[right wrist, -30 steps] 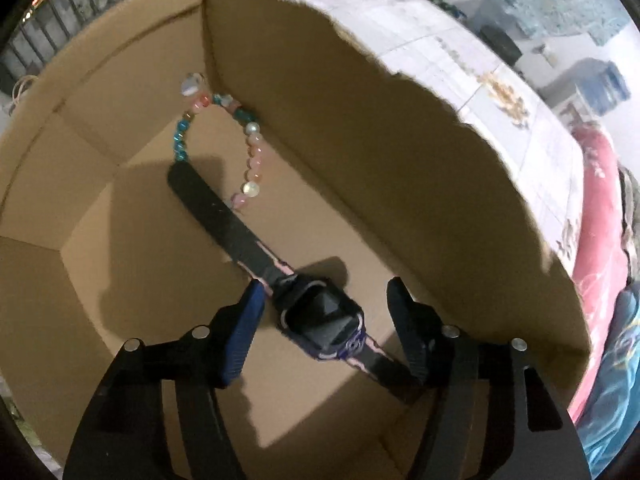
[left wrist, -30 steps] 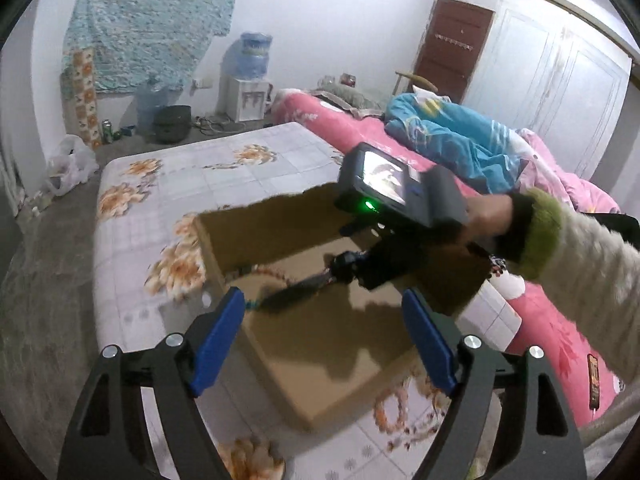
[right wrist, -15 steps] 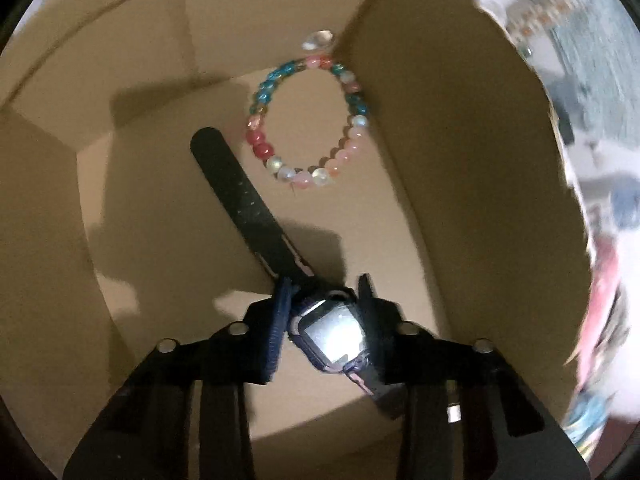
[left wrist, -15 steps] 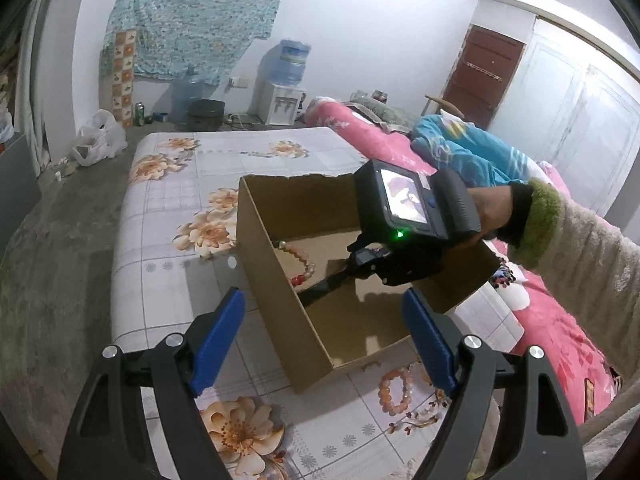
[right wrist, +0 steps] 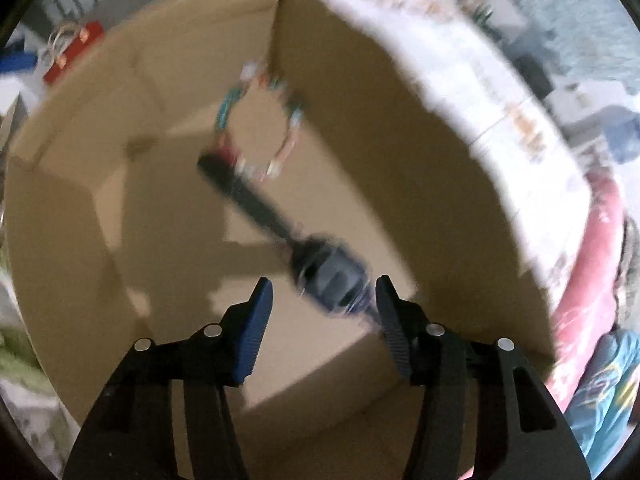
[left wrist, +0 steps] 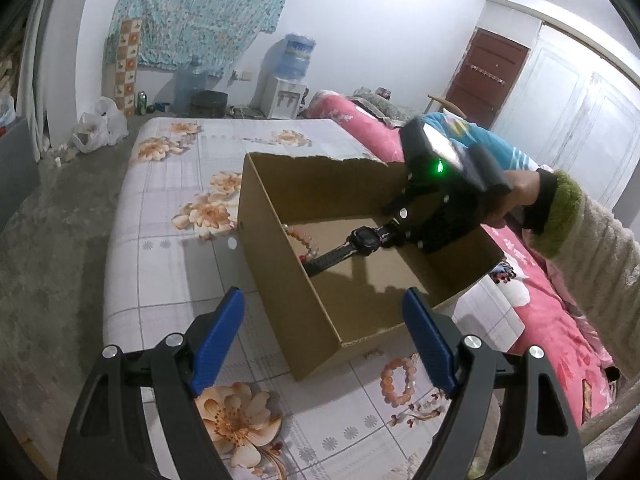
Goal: Organize jewelry
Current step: 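Withdraw the right gripper from the box and return both tools to the table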
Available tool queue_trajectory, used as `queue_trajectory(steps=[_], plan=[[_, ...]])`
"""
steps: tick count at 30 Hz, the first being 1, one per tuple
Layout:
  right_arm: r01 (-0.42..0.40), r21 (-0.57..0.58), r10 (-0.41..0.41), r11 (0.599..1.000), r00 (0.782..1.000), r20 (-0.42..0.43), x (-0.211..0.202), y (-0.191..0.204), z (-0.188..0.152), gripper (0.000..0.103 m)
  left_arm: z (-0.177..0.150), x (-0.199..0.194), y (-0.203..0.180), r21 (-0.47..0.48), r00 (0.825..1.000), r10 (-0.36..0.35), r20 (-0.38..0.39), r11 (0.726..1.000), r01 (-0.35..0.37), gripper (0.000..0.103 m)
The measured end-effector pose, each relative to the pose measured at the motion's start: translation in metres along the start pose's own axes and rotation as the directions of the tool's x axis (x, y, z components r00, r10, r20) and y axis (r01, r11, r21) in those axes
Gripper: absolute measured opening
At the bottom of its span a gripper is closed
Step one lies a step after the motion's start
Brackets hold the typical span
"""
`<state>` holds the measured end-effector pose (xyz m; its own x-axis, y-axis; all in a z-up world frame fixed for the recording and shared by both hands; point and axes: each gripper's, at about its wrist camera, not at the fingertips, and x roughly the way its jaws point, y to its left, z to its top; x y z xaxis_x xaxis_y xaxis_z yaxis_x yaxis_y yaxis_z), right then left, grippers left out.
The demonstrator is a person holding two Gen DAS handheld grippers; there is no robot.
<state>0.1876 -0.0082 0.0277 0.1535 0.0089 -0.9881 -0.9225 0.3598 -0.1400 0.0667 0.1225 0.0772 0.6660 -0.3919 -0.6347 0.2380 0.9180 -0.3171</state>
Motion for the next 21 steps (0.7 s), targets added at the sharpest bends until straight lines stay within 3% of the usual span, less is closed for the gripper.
queue_trajectory(steps=[4, 5, 11, 16, 19, 21], plan=[[-0.042, -0.006, 0.041, 0.999, 0.995, -0.089, 0.021, 0.007, 0.005, 0.05, -0.001, -0.001, 0.003, -0.011, 1.0, -0.006, 0.004, 1.0, 0.006, 0.079], [-0.038, 0.003, 0.038, 0.999, 0.996, -0.085, 0.022, 0.005, 0.008, 0.056, -0.001, -0.002, 0.004, -0.015, 1.0, -0.006, 0.006, 1.0, 0.006, 0.079], [0.003, 0.154, 0.009, 0.988, 0.997, -0.073, 0.02, -0.022, 0.025, 0.054, -0.006, -0.007, 0.006, -0.035, 1.0, -0.001, 0.016, 0.999, 0.002, 0.079], [0.029, 0.186, -0.016, 0.982, 0.997, -0.071, 0.003, -0.028, 0.01, 0.056, -0.013, -0.012, 0.01, -0.041, 1.0, 0.007, 0.017, 0.999, -0.006, 0.079], [0.047, 0.25, -0.058, 0.967, 0.998, 0.036, -0.047, -0.02, -0.015, 0.061, -0.019, -0.015, 0.012, -0.035, 1.0, 0.016, 0.009, 0.999, -0.016, 0.079], [0.047, 0.307, -0.094, 0.95, 0.986, 0.139, -0.09, -0.013, -0.041, 0.072, -0.024, -0.016, 0.012, -0.033, 1.0, 0.011, 0.001, 0.999, -0.011, 0.079]])
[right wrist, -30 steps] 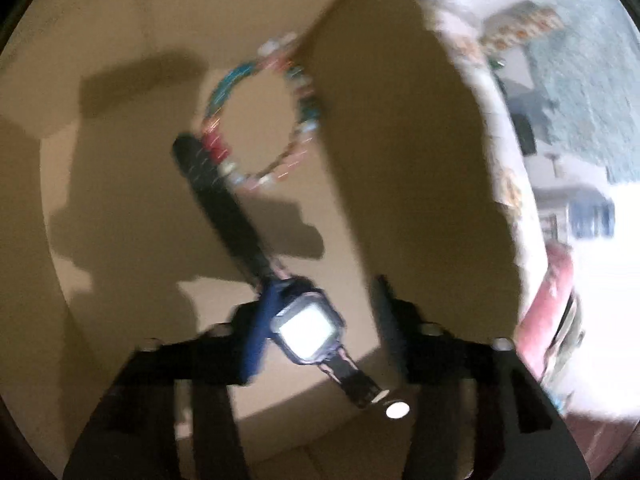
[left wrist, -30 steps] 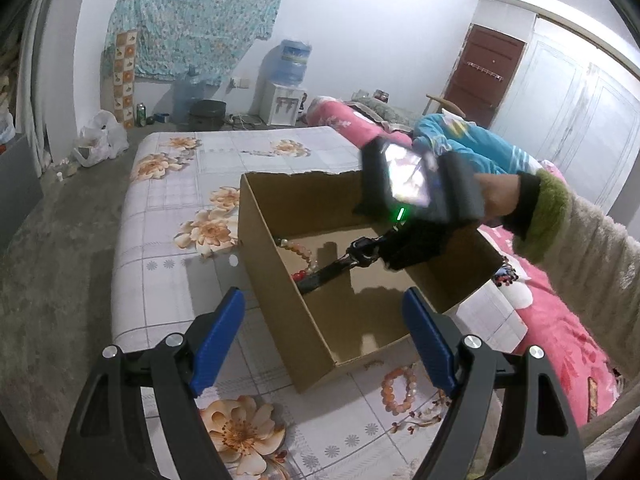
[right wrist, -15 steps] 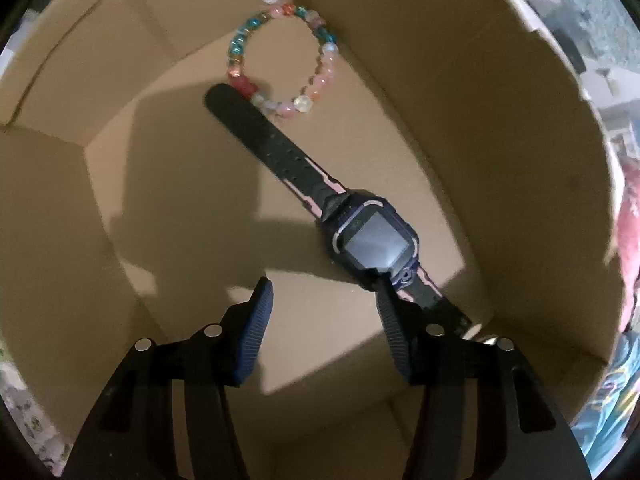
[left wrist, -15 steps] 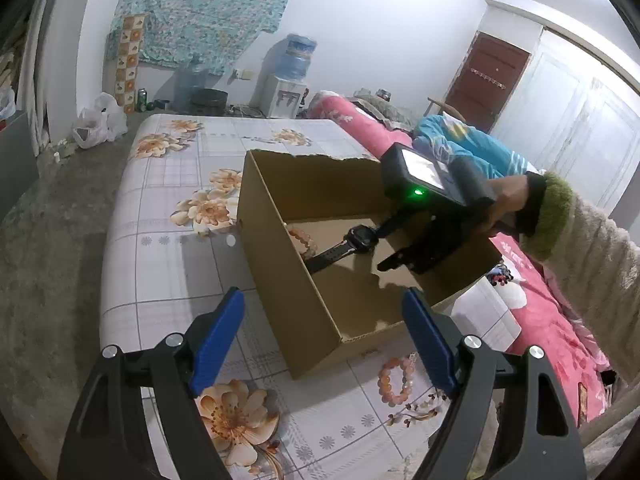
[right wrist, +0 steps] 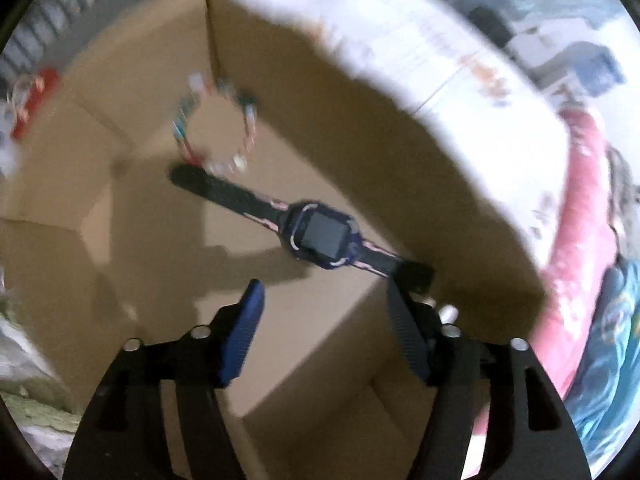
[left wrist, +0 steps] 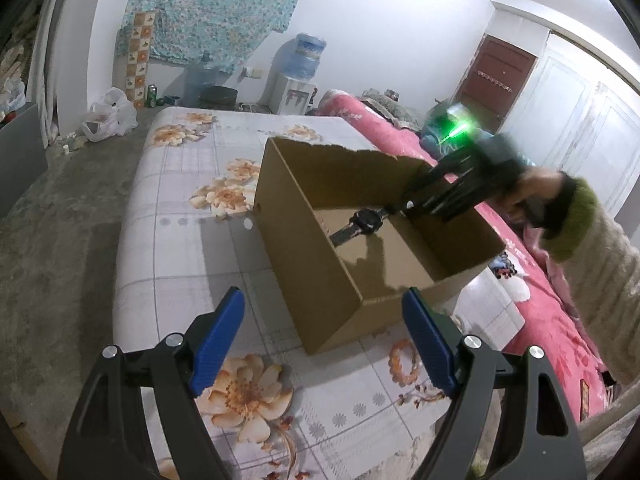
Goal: Organize jewelry
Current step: 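Withdraw the right gripper from the box and return both tools to the table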
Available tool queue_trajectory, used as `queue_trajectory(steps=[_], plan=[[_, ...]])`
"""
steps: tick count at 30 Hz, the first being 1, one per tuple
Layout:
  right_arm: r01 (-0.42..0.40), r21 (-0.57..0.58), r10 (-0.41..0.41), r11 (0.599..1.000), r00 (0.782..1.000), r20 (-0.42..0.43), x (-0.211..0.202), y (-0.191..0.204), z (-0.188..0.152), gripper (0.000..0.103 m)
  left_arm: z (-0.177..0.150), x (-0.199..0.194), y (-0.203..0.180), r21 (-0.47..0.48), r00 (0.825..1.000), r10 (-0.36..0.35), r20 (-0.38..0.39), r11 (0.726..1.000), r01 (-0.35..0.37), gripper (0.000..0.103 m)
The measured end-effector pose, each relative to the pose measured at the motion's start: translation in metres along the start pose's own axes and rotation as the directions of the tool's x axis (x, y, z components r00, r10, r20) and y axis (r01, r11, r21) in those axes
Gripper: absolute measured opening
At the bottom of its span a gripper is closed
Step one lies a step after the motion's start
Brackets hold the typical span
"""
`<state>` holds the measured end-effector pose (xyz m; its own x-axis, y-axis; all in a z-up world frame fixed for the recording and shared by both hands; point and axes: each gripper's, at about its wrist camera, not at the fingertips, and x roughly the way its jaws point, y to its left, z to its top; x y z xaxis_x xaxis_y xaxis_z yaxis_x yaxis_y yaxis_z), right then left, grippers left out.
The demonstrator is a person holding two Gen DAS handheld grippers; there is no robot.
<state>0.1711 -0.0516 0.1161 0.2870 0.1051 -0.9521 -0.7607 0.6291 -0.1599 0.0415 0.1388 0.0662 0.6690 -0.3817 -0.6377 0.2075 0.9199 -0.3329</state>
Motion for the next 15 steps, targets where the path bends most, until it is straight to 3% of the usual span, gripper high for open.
queue_trajectory(steps=[3, 5, 8, 10, 12, 15], plan=[[-0.02, 0.11, -0.004, 0.994, 0.977, 0.212, -0.072, -0.007, -0.032, 0.086, -0.01, 0.003, -0.001, 0.015, 1.0, 0.0, -0.03, 1.0, 0.0, 0.081], [-0.056, 0.177, -0.008, 0.983, 0.94, 0.341, -0.114, -0.005, -0.069, 0.091, -0.019, 0.007, -0.004, 0.037, 0.998, 0.0, -0.06, 0.999, 0.002, 0.082], [-0.109, 0.295, -0.033, 0.949, 0.899, 0.437, -0.127, -0.006, -0.092, 0.095, -0.033, 0.014, -0.011, 0.07, 0.995, 0.006, -0.102, 0.998, 0.002, 0.084], [-0.154, 0.382, -0.046, 0.911, 0.883, 0.467, -0.112, -0.003, -0.112, 0.095, -0.047, 0.023, -0.017, 0.082, 0.99, -0.002, -0.138, 0.997, 0.013, 0.085], [-0.187, 0.468, -0.057, 0.864, 0.887, 0.459, -0.09, 0.003, -0.142, 0.095, -0.06, 0.036, -0.022, 0.076, 0.982, -0.015, -0.19, 0.997, 0.03, 0.085], [-0.183, 0.608, -0.063, 0.773, 0.93, 0.361, -0.048, 0.021, -0.177, 0.095, -0.076, 0.057, -0.031, 0.086, 0.965, -0.009, -0.262, 0.996, 0.032, 0.085]])
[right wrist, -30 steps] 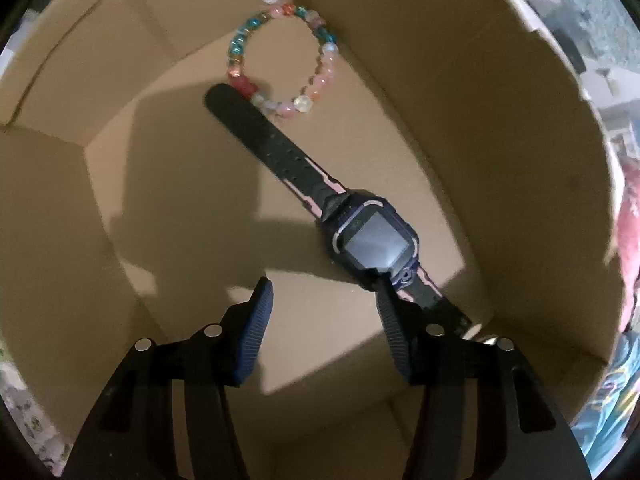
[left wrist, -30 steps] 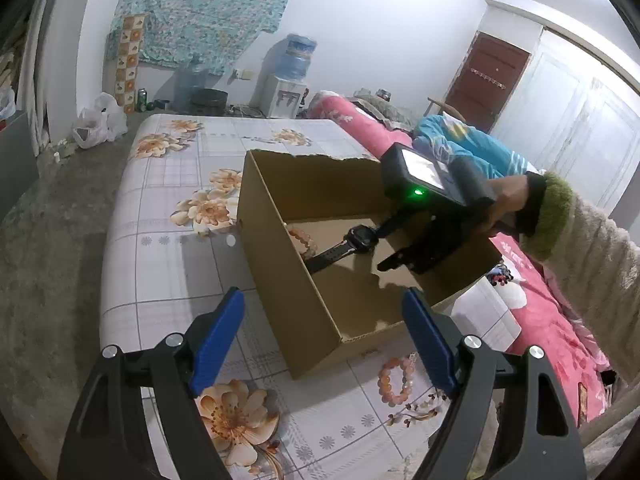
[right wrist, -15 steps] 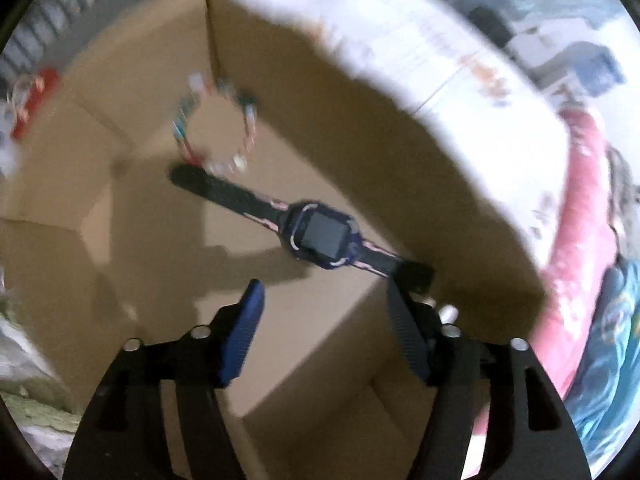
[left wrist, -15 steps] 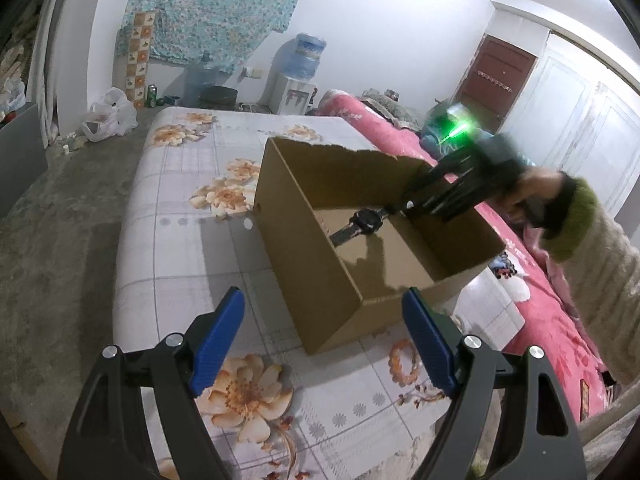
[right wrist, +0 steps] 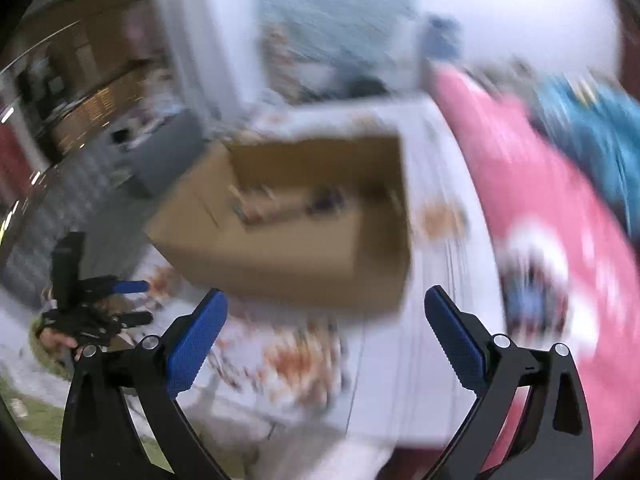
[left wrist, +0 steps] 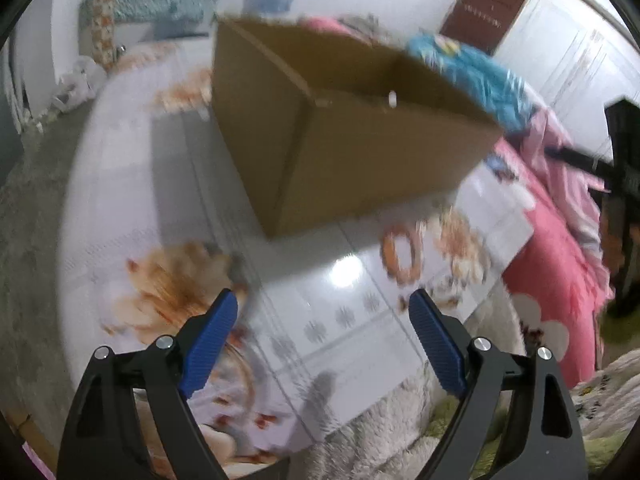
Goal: Organize jewelry
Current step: 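Withdraw the right gripper from the box and return both tools to the table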
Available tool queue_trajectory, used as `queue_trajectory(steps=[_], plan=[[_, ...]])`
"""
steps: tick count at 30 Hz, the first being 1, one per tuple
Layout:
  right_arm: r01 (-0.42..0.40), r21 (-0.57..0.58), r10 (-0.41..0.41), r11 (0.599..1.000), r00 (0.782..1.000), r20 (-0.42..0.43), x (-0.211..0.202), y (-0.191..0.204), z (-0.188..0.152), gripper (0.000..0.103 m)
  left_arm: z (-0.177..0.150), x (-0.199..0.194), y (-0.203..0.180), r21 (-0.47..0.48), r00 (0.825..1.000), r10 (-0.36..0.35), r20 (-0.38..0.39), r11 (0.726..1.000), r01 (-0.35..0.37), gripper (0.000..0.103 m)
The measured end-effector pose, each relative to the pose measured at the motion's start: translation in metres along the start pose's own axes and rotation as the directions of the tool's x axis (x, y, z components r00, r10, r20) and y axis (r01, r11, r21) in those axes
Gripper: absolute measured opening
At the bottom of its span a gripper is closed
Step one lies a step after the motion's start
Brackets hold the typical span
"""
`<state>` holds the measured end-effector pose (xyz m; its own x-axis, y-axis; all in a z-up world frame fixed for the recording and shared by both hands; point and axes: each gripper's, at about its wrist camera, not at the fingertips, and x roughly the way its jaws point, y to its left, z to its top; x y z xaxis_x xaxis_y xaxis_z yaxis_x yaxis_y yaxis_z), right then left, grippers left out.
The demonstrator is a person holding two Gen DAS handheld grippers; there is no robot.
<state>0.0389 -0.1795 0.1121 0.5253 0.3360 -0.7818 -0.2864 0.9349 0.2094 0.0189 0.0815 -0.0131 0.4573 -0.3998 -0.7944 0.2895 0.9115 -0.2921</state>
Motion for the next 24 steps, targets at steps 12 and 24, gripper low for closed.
queue_trajectory(steps=[12, 24], plan=[[0.316, -0.013, -0.315, 0.949, 0.94, -0.135, 0.078, 0.019, -0.059, 0.095, 0.0, 0.047, -0.038, 0.188, 0.99, 0.143, -0.003, 0.972, -0.14, 0.092], [0.304, 0.03, -0.298, 0.952, 0.946, -0.126, 0.099, 0.01, -0.066, 0.095, -0.004, 0.055, -0.043, 0.233, 0.978, 0.206, -0.016, 0.952, -0.197, 0.098]])
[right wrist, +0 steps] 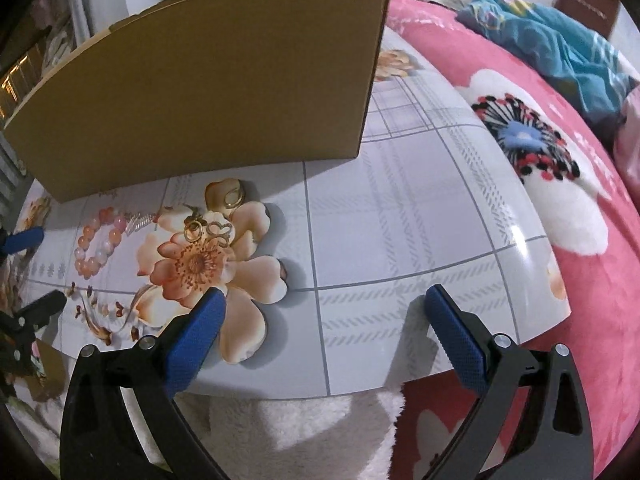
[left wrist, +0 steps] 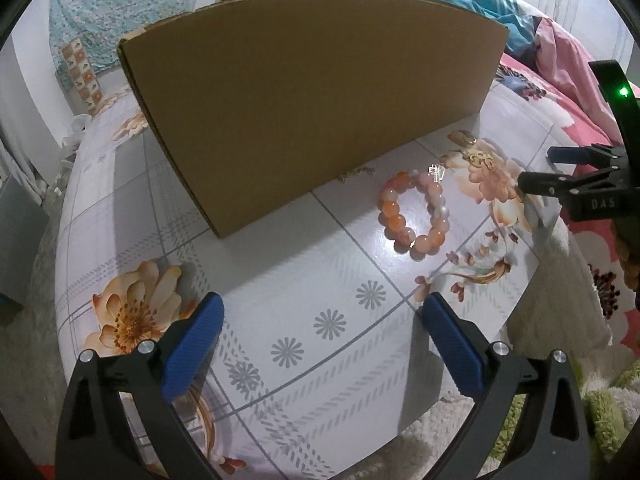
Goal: Organize jewelry
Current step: 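Withdraw the right gripper from the box and return both tools to the table, then reach the left gripper to the orange beaded bracelet and close on it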
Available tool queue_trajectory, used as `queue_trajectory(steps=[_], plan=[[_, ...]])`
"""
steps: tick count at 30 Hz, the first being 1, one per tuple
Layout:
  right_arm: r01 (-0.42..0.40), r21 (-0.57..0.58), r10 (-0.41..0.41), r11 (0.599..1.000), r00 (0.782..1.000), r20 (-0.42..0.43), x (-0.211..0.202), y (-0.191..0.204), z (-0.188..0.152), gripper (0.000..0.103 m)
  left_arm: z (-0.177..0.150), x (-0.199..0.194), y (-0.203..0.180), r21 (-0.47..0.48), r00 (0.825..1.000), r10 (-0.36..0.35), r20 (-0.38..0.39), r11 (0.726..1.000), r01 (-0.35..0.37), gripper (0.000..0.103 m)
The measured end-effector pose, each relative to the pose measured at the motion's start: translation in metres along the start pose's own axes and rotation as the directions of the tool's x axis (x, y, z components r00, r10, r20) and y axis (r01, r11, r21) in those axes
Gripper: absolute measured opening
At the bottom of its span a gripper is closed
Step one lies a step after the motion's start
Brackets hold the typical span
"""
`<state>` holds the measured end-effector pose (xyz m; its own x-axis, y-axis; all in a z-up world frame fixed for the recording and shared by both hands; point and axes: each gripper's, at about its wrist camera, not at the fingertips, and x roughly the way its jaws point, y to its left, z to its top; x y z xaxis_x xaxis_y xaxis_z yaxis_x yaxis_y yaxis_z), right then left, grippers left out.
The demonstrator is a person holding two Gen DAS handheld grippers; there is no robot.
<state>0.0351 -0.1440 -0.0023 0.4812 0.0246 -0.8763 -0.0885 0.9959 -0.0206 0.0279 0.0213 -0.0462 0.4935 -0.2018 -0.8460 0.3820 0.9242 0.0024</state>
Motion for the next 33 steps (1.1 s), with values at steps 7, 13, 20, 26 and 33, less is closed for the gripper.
queue_trajectory(steps=[7, 13, 20, 26, 33], plan=[[0.0, 0.015, 0.0, 1.0, 1.0, 0.03, 0.003, -0.004, -0.002, 0.095, -0.001, 0.0, -0.002, -0.005, 1.0, 0.003, 0.008, 1.0, -0.003, 0.098], [0.001, 0.016, -0.002, 1.0, 0.999, 0.044, 0.002, -0.004, -0.005, 0.095, 0.007, -0.012, 0.002, -0.077, 0.991, -0.131, 0.039, 0.988, 0.134, 0.097], [0.002, 0.019, -0.003, 1.0, 0.999, 0.046, 0.001, -0.005, -0.006, 0.095, 0.027, -0.021, -0.033, 0.059, 0.977, -0.181, 0.113, 0.983, 0.175, 0.06], [-0.003, 0.015, 0.002, 1.0, 0.999, 0.046, 0.0, -0.006, -0.007, 0.095, 0.039, -0.002, -0.06, 0.184, 0.982, -0.176, 0.064, 0.969, 0.162, 0.037], [-0.013, 0.004, 0.013, 1.0, 0.999, 0.052, -0.002, -0.006, -0.01, 0.095, 0.034, 0.009, -0.055, 0.174, 0.992, -0.13, -0.005, 0.976, 0.129, 0.01]])
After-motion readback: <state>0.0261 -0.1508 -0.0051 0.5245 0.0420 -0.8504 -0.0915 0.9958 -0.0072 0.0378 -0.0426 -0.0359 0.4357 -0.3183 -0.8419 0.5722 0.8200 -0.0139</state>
